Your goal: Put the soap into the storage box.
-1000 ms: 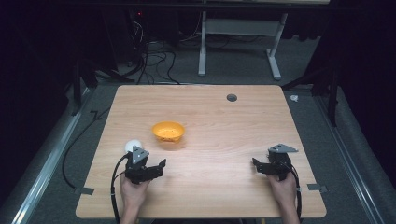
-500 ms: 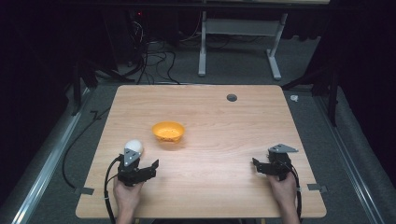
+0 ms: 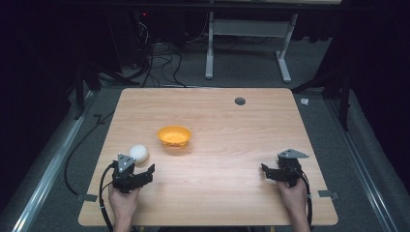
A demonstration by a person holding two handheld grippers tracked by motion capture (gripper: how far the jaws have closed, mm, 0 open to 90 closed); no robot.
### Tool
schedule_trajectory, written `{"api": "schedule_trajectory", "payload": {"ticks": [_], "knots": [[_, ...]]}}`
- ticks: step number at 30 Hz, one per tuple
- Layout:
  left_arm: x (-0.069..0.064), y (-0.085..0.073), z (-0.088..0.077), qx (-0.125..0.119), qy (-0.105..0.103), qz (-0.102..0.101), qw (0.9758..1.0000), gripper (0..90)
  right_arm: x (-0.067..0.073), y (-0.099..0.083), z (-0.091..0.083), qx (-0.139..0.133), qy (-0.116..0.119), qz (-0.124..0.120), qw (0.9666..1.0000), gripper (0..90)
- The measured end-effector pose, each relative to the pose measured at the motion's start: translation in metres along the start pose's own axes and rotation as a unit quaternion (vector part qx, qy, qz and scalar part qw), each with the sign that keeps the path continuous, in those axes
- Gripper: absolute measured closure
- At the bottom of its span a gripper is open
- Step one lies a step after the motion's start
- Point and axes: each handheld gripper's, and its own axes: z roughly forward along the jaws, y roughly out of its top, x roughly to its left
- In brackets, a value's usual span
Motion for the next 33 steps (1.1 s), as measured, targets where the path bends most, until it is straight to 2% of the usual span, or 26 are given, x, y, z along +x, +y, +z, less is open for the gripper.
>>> {"api": "schedule_trajectory", "payload": {"ticks": [4,8,9,17,33], "knots": [[0.005,0.001,0.001,0.004,0.013,0.001,0.9999,20.1,0.000,0.000,0.000,0.000,0.000,0.001,1.0000,22.3],[0.009,0.003,0.003,0.009,0.016,0.002,0.9998,19.7,0.000,0.000,0.000,0.000,0.000,0.000,1.0000,22.3],[0.012,0.005,0.004,0.017,0.020,0.008,0.9996,19.5,0.000,0.000,0.000,0.000,-0.001,0.000,1.0000,22.3],[0.022,0.012,0.015,0.035,0.033,0.014,0.9988,18.1,0.000,0.000,0.000,0.000,-0.001,0.000,1.0000,22.3],[0.036,0.023,0.041,0.061,0.041,0.005,0.9973,16.9,0.000,0.000,0.000,0.000,-0.001,0.000,1.0000,22.3]]}}
